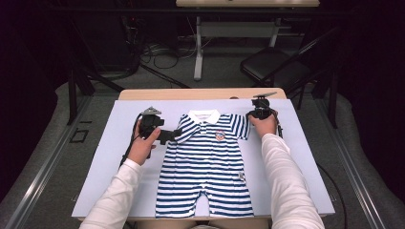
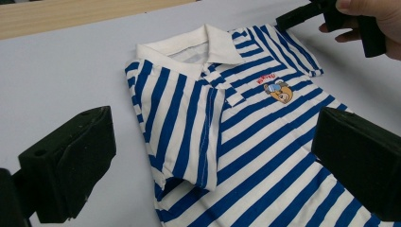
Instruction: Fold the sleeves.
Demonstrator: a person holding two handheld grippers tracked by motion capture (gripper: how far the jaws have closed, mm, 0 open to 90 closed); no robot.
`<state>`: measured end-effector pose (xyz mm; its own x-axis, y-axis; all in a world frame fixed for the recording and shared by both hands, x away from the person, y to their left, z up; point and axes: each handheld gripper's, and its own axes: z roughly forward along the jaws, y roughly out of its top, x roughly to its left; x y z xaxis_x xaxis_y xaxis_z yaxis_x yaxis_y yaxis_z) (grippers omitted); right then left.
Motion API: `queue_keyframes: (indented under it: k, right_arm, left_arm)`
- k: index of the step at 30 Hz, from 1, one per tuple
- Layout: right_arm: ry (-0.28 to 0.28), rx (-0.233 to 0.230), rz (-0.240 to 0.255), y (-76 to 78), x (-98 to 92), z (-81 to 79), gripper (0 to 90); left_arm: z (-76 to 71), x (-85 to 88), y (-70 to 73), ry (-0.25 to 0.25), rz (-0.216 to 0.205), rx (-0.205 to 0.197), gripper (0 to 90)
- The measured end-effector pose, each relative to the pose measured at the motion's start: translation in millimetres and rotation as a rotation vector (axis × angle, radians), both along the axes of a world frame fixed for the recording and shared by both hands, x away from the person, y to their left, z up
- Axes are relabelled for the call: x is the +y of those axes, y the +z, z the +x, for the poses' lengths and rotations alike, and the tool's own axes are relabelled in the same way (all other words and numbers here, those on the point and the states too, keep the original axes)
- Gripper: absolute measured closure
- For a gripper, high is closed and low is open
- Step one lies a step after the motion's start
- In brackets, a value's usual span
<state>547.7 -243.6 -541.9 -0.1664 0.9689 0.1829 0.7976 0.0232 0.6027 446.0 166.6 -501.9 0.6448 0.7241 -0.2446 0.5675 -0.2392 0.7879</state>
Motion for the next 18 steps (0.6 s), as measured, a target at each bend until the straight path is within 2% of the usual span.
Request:
queue_keyframes:
  k: [7, 18]
  right_arm:
    - [-0.003, -0.010, -0.019, 3.5, -1.3, -1.7, 87.6]
    - [0.020, -0.040, -0.018, 16.2, 0.0, -7.7, 89.1]
  left_arm:
    - [0.0, 0.2, 0.1, 0.002, 0.000, 0.000, 0.9]
    - [0.3, 2.2, 1.1, 0.001, 0.002, -0.003, 0.9]
